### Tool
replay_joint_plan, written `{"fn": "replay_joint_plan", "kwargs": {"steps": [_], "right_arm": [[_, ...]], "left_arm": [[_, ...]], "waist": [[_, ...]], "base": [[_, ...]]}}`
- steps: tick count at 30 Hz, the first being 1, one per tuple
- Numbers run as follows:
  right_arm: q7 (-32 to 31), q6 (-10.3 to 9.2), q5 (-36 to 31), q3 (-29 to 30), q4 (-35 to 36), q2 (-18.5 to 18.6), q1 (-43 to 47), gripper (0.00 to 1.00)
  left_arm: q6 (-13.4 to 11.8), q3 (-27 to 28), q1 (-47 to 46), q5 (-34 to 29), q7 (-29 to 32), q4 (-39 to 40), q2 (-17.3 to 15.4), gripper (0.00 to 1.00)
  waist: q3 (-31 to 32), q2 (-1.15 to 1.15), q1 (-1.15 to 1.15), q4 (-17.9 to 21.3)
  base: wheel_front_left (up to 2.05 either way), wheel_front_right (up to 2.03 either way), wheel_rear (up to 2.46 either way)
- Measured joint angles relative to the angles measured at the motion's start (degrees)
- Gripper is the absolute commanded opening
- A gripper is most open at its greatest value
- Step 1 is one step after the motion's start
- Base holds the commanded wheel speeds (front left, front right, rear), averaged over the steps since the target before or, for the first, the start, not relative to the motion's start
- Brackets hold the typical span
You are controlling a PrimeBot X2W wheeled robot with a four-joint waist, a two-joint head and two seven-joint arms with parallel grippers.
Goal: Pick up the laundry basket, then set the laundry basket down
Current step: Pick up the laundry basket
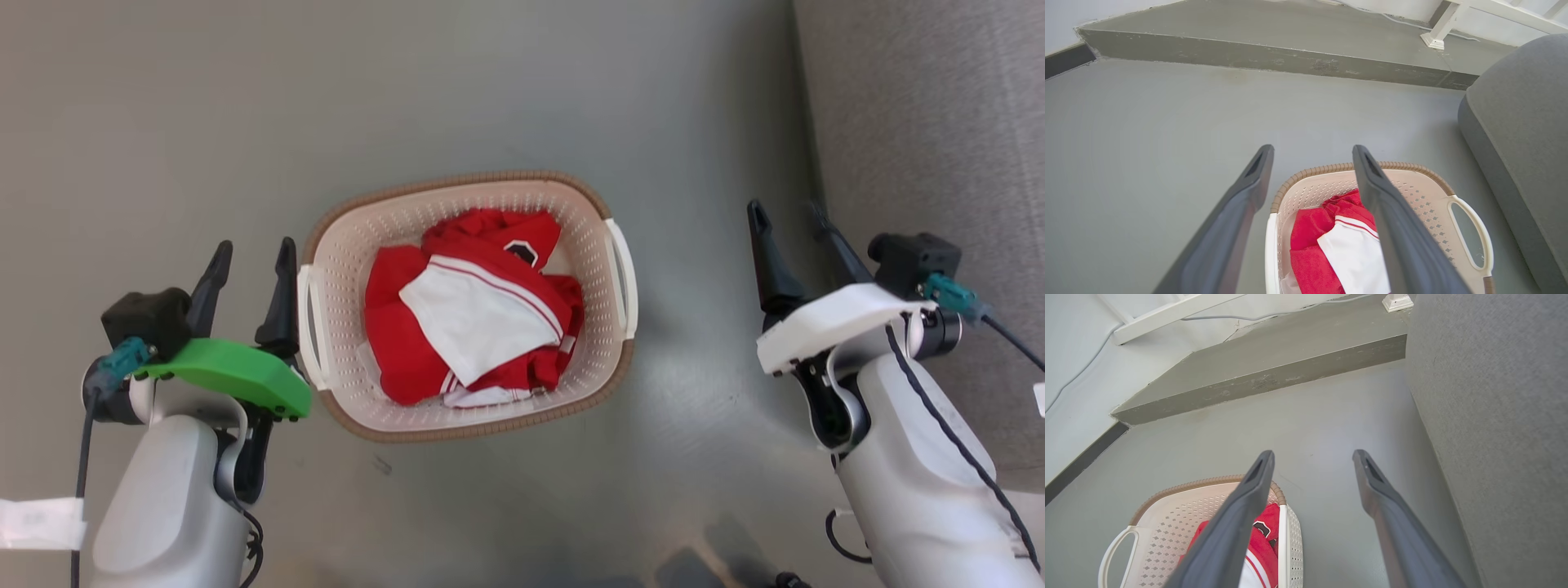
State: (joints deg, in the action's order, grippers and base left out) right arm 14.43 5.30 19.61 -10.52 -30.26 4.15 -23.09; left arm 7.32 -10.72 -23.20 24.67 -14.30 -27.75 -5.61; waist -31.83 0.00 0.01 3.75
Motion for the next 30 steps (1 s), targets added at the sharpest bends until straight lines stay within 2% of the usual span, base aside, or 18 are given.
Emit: {"fn": "replay_joint_plan", "kwargs": {"steps": [16,30], "right_arm": [[0.14,0.73,-0.49,-4.55,-12.32,-0.56,-8.11,1.0],[0.15,1.23,0.51,-8.37,-19.36,-0.55,-17.49,1.0]], "left_arm": [[0.02,-4.58,-7.6,2.82,0.16,-11.7,0.21,1.0],[0.05,-8.44,-16.03,5.92,1.77,-18.38,0.41,1.0]], "waist": [[-7.8,0.0,0.0,-1.79],[-15.45,0.0,0.0,-3.22]], "base": [[0.0,0.0,0.0],[0.0,0.0,0.0]]}}
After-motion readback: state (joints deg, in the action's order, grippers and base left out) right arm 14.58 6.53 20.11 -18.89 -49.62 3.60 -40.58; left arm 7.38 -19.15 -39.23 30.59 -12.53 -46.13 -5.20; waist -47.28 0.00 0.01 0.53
